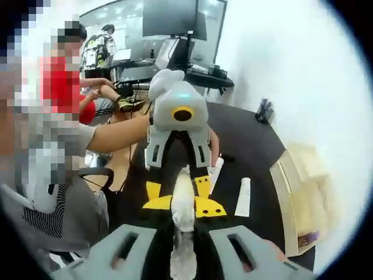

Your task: Open the drawer, pick up the cosmetic bottles from the table one by one, place them into the drawer, release the gripper, close the drawer, and move the gripper away

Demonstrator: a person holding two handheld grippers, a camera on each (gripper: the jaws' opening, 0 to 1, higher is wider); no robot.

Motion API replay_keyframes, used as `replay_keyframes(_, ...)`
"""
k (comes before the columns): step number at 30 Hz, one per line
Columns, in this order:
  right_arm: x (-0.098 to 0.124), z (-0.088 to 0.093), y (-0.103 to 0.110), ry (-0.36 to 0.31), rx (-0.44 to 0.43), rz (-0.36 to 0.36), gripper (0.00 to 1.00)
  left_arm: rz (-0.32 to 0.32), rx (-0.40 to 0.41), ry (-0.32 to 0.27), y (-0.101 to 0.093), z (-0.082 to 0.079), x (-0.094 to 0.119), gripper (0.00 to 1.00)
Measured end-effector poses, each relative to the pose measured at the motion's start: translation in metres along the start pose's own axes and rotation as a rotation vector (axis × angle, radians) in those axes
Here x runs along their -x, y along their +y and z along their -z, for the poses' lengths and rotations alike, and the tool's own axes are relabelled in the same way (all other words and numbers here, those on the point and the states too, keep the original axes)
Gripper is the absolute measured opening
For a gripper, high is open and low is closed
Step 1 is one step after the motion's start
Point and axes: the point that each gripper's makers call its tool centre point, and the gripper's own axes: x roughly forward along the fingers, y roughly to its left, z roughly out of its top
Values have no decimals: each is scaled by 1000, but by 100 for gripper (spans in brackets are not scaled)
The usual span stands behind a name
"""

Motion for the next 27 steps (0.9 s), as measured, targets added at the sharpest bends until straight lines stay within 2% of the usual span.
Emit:
replay_keyframes(2, 3, 2, 2, -2, -3, -9, 8, 13, -11, -1, -3, -3, -6, 29)
replay_keyframes(5, 9, 4, 0, -3, -24, -1, 8, 23, -26, 29, -3, -1, -15, 24)
replay_keyframes(8, 13, 5, 1, 0, -31, 7, 8, 2, -28, 39, 2, -3, -20, 13)
replay_keyframes(14, 18, 6, 4, -10, -34, 2, 8, 24, -26, 16, -6, -5, -23, 10)
replay_keyframes(18, 17, 3, 9, -44, -61, -23, 8, 69, 4, -27, -15, -5, -24, 9)
replay_keyframes(23, 17, 1, 8, -71, -59, -13, 9, 65, 18, -90, -14, -6, -27, 8)
replay_keyframes(26, 19, -8, 1, -171, -25, 26, 11, 49, 38, -143, -10, -9, -26, 8)
replay_keyframes(27, 22, -11, -2, -202, -40, 38, 12, 43, 46, -163, -8, -11, -26, 8)
